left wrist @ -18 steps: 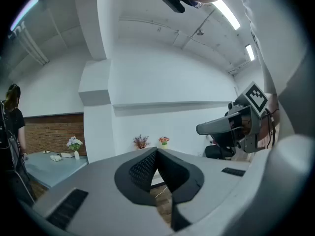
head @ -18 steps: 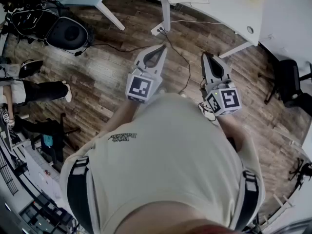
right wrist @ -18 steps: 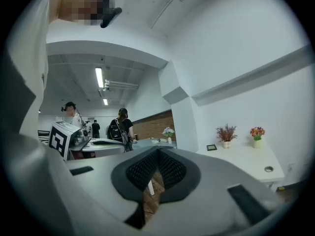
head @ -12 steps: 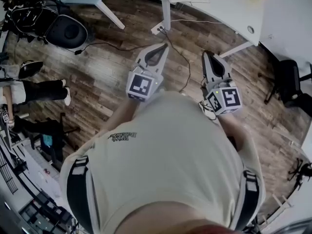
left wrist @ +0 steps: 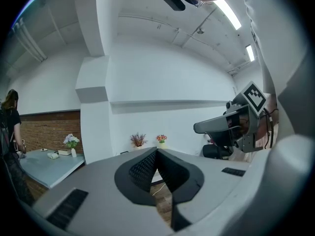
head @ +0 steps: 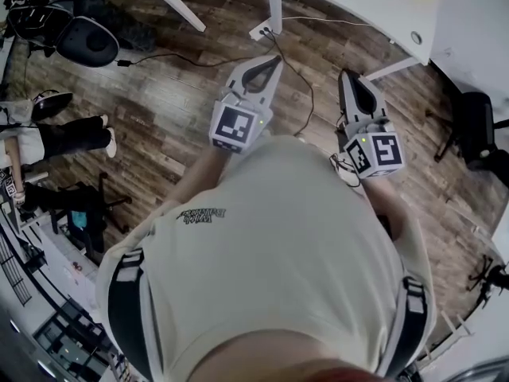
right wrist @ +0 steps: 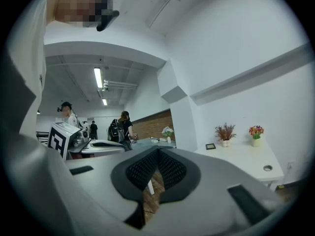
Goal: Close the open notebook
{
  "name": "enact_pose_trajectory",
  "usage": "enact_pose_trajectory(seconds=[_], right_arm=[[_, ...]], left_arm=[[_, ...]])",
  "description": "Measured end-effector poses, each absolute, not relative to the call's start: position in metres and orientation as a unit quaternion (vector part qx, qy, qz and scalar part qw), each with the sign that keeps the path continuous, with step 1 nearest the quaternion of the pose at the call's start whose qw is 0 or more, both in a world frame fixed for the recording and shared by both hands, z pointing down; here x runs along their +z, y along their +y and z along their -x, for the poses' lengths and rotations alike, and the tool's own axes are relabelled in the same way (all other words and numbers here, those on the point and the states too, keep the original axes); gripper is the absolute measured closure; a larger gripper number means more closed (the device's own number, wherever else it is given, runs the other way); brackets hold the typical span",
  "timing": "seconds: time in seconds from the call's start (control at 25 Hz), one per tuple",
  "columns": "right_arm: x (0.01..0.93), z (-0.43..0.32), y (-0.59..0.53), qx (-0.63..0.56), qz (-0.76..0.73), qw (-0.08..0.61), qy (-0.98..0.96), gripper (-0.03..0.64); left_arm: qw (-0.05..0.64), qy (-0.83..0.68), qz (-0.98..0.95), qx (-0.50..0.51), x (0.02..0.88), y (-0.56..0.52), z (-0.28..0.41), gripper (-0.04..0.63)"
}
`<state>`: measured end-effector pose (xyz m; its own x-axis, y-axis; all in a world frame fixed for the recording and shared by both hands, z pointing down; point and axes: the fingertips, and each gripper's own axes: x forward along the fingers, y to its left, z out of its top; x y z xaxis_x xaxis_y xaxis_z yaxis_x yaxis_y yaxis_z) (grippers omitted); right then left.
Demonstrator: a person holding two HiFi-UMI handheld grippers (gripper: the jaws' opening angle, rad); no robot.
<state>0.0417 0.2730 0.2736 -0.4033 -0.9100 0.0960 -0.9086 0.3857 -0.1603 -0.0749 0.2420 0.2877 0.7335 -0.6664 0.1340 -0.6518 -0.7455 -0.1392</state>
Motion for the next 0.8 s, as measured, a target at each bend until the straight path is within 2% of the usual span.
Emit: enact_pose_trajectory(seconds=[0.8], right_arm=[[0.287, -0.085, 0.29, -0.093, 0.52, 0.001, 0.849, 0.615]], left_arm=[[0.039, 0.389, 0.916, -0.094, 0.299, 0.258, 0.038, 0.581]])
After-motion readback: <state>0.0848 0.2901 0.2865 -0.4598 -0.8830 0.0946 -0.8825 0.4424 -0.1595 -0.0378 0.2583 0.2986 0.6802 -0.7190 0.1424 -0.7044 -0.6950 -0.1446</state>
